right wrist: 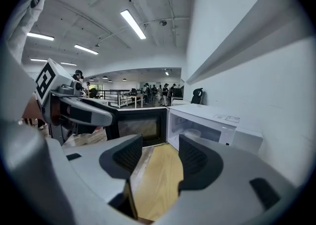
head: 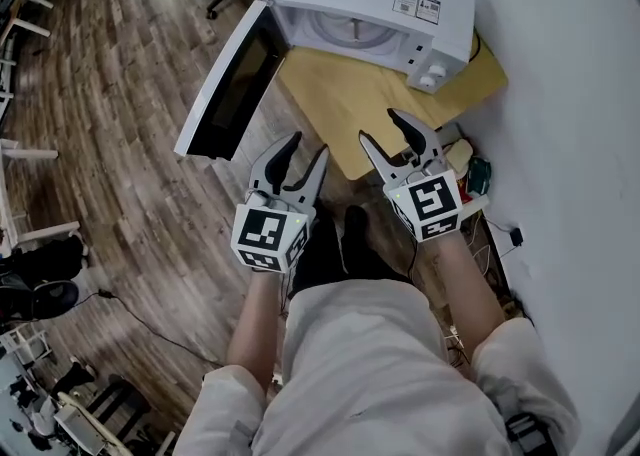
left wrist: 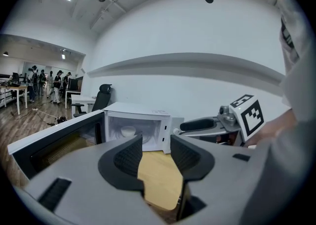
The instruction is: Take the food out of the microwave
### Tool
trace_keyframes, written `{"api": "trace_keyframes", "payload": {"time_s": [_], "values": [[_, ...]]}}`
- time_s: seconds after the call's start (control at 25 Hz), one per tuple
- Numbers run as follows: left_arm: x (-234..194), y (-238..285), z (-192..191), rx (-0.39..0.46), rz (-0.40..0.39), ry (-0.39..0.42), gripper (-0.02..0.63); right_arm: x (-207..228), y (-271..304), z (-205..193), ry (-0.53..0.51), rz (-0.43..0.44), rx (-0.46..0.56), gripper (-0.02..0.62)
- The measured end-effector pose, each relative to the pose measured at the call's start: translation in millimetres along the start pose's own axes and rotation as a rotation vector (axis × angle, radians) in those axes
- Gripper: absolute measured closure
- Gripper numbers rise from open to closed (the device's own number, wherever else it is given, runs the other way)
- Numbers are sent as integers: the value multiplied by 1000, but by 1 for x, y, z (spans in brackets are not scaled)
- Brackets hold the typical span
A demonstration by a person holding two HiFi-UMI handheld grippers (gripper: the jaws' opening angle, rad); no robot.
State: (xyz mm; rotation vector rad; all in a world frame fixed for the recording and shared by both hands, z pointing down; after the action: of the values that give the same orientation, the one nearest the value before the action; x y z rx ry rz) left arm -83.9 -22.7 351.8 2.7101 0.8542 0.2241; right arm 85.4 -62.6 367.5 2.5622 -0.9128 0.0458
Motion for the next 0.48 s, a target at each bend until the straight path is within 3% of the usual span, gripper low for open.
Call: {"api": "trace_keyframes", "payload": {"time_s": [0.48], "values": [[-51, 41, -13, 1, -56, 9, 446, 21, 75, -8, -43, -65, -75, 379]]}}
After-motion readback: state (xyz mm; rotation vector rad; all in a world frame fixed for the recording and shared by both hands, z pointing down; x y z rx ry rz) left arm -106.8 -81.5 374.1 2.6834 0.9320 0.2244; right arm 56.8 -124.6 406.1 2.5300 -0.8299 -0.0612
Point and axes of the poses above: the fingertips, and each gripper's own axes: y forward along the fingers, x to its right, z out of its top, the point moved 7 cm from there along -y, backward along the fingers, and after that the axes turned 14 degrees about y, right-handed, at the moved point
